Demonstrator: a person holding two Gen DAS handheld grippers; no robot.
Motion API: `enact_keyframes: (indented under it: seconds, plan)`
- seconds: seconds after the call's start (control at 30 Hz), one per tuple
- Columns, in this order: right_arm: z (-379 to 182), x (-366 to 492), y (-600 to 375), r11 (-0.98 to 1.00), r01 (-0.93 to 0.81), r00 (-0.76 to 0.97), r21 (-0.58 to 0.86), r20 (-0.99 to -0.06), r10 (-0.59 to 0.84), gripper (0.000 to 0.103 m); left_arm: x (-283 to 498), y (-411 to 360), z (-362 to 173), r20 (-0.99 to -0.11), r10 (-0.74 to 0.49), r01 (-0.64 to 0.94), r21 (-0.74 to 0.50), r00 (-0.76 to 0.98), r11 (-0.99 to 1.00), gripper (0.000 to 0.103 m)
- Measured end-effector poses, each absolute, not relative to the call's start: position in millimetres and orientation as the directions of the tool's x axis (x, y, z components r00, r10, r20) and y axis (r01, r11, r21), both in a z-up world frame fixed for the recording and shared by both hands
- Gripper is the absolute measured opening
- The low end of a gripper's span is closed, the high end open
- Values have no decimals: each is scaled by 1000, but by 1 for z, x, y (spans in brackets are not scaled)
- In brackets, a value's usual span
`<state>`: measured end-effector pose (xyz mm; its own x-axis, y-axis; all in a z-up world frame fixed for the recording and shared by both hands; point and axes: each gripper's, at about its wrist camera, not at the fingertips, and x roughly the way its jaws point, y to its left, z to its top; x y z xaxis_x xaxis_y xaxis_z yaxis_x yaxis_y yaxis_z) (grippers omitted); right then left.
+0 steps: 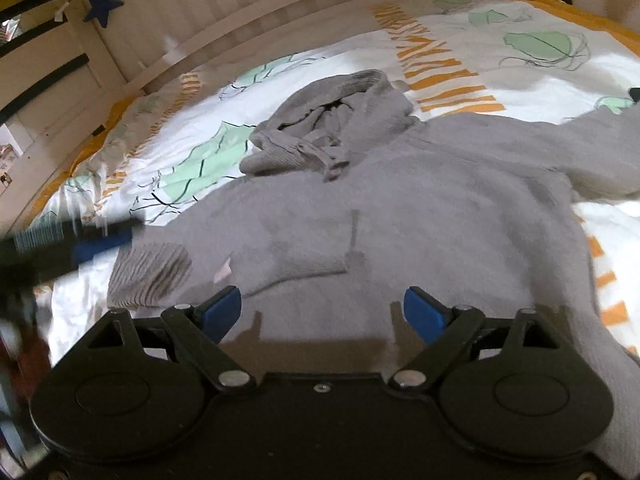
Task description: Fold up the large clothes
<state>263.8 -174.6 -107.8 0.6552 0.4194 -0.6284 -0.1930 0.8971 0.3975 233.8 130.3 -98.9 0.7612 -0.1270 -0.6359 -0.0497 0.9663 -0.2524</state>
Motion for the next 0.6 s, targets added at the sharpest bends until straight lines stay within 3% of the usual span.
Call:
enact_keyframes:
  seconds: [0.2, 0.37, 0.43, 0.53, 0.57, 0.6]
  plan:
    - [-116, 293, -162, 891, -189, 642, 413, -634, 430, 87, 233, 154, -139, -721, -84, -153, -257, 688, 954, 42]
    - [-130, 317, -159, 890, -145, 610, 432, -669, 424, 78, 231, 153, -148, -684, -83, -132, -256, 725, 957, 43]
    - [-135, 321, -158, 881, -135, 596, 454, -673, 438, 63, 231, 152, -149, -679, -86, -130, -261, 729, 956, 43]
    - [-141, 325, -154, 878, -125, 595, 462, -673, 439, 52, 224, 153, -151, -672, -92, -128, -270, 735, 954, 43]
    - [-140, 325, -152, 888, -125, 602, 443, -677, 423, 43, 224, 153, -152, -671, -92, -127, -271, 736, 954, 43]
    - [-139, 325, -150, 888, -134, 601, 439, -676, 425, 27, 224, 153, -152, -670, -92, -127, -270, 737, 955, 43]
